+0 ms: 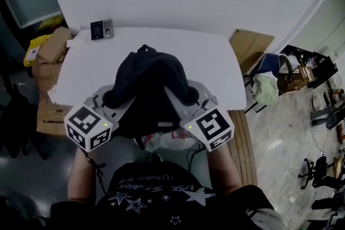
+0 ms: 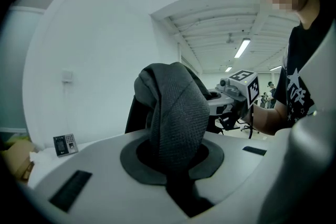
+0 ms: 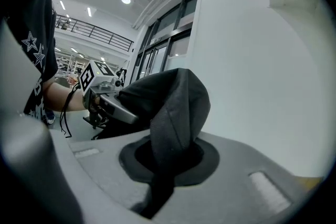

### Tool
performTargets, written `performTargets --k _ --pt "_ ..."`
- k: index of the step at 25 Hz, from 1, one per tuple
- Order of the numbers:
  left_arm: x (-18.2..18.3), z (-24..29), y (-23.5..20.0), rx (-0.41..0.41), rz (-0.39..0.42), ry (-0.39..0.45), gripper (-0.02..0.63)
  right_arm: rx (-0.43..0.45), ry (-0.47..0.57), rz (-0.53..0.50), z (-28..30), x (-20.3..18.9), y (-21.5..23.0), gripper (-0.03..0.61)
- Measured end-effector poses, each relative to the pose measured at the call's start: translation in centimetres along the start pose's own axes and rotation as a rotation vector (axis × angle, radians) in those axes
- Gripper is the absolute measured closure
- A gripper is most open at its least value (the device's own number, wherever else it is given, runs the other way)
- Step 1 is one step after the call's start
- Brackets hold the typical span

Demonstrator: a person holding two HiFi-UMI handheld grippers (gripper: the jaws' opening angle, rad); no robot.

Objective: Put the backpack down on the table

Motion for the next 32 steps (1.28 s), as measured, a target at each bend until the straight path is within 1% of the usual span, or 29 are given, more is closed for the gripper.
performTargets --k 5,9,15,19,22,28,32 --pt "-0.1 1.8 -2.0 0.061 -0.040 0.000 0.563 0.030 0.004 -0.002 1.9 -0.6 2.3 0.554" --pt "-0.6 2.6 -3.5 0.074 -0.065 -0.008 0.563 0.042 0.012 0.033 3.5 -1.6 3.4 0.554" --pt "-1.1 4.1 -7.6 0.017 -0.059 -0.033 0.563 0.018 -0.008 0.060 7.0 -2.3 5.0 0.554" --pt "-1.1 5.3 -10.7 -0.035 -0.063 -0.035 0.563 -0.027 -0.041 0.061 9.4 -2.8 6.5 0.554" --pt "-0.8 6.3 -13.4 -0.064 -0.059 -0.032 0.563 -0.052 -0.041 0.067 11.6 -2.4 7.9 0.554" --pt "-0.6 8.8 -19.0 -0.116 -0.034 -0.028 0.563 -0.115 -0.071 0.086 16.1 -2.7 10.8 0.554" --pt "-0.7 10.5 -21.7 -0.146 -0.021 -0.026 0.561 -0.149 -0.093 0.094 18.3 -3.3 12.6 0.554"
Point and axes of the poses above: the fingertips, and each gripper's own axes: z forward along the fingers, y to its right, x out of its top, the point moved 3 cm from there along -z, backward along the fingers, and after that the axes turned 2 degrees about y, right-handed, at the moved point
